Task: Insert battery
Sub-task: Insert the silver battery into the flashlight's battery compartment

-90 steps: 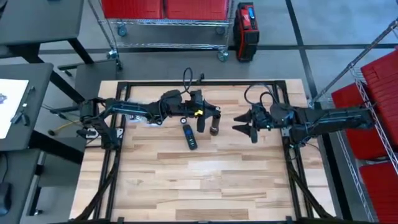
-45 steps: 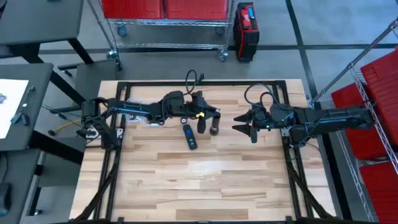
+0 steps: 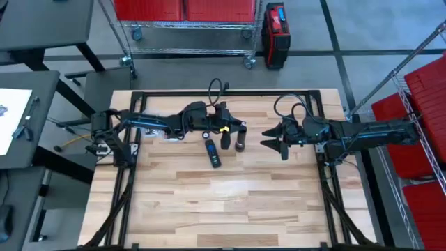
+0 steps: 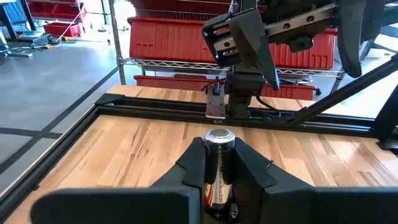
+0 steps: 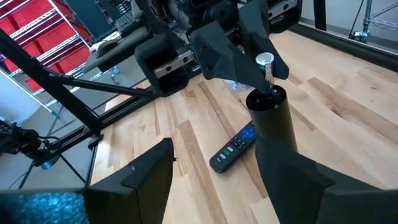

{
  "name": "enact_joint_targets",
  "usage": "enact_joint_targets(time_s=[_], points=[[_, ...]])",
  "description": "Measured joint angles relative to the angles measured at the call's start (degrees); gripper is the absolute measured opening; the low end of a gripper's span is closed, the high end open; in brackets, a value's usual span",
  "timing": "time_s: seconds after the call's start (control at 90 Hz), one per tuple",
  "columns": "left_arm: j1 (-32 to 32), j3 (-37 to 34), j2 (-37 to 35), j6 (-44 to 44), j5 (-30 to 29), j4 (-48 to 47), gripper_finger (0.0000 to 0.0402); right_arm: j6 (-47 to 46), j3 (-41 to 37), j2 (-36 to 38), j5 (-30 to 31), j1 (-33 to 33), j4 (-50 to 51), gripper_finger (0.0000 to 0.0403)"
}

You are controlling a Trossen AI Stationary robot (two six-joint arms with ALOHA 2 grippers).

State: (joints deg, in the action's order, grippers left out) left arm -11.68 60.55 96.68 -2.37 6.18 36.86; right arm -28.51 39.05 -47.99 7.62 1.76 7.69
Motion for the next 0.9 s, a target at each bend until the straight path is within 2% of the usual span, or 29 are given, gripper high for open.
enact_joint_targets(time_s=[0.689,0.9], points=[[0.63,0.09,-0.11,7.19,-0.98,-2.73,0.0028,0.0,0.0,0.0,0.0,0.0,0.02,0.0215],[0.63,0.09,-0.11,7.12,-0.98,-3.02,0.0057,-0.04,0.0,0.0,0.0,0.0,0.02,0.0215]])
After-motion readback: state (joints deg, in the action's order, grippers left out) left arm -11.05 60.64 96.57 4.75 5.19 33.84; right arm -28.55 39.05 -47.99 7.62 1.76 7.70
